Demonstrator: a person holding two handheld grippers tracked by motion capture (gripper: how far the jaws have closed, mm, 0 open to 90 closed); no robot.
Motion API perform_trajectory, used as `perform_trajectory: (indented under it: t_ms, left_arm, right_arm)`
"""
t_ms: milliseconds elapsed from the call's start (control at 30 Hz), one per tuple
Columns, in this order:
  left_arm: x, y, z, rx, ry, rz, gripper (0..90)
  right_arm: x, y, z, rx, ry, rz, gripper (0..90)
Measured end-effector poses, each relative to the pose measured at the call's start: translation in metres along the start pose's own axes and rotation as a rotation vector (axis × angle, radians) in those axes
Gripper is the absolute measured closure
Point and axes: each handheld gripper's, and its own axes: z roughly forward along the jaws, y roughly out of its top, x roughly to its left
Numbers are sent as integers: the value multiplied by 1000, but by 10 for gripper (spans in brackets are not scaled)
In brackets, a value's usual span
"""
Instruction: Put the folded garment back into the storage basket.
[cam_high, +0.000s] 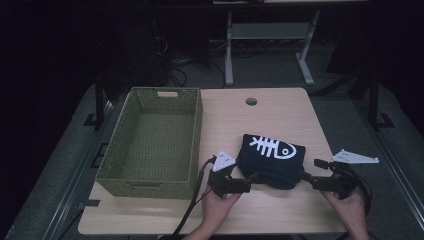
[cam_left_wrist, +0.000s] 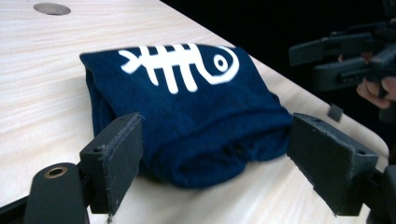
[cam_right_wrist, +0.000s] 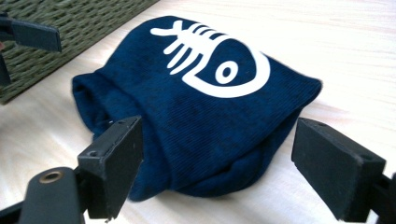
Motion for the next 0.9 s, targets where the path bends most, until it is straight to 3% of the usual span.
perform_trajectory:
  t_ms: [67,100,300,433,533,667,700,800,900]
  left_arm:
    - [1,3,4,-1,18,8,179]
    - [4,7,12,5,60,16,179]
    - [19,17,31,24,105,-31,180]
    - [30,16,43,56,111,-87,201]
    - [36,13,51,88,121,-131,200]
    - [41,11,56,110,115,-152,233]
    - [44,10,59,125,127,-167,234]
    - [49,7,62,164,116,-204,253]
    - [49,6,63,162,108,-202,294]
  right_arm:
    - [-2,2,1,2,-4,0,163]
    - [-8,5,2,-1,-8,12,164]
    - [-21,12,14,7,-14,43,182]
    - [-26,11,28,38,-11,77,198]
    - [-27,8,35,47,-39,87,221]
    - [-28,5,41,54,-45,95,256]
    - [-28,3,44,61,-45,99,312]
    - [-31,-1,48,105,-62,115,350]
    - [-34,-4,49,103,-36,150,408]
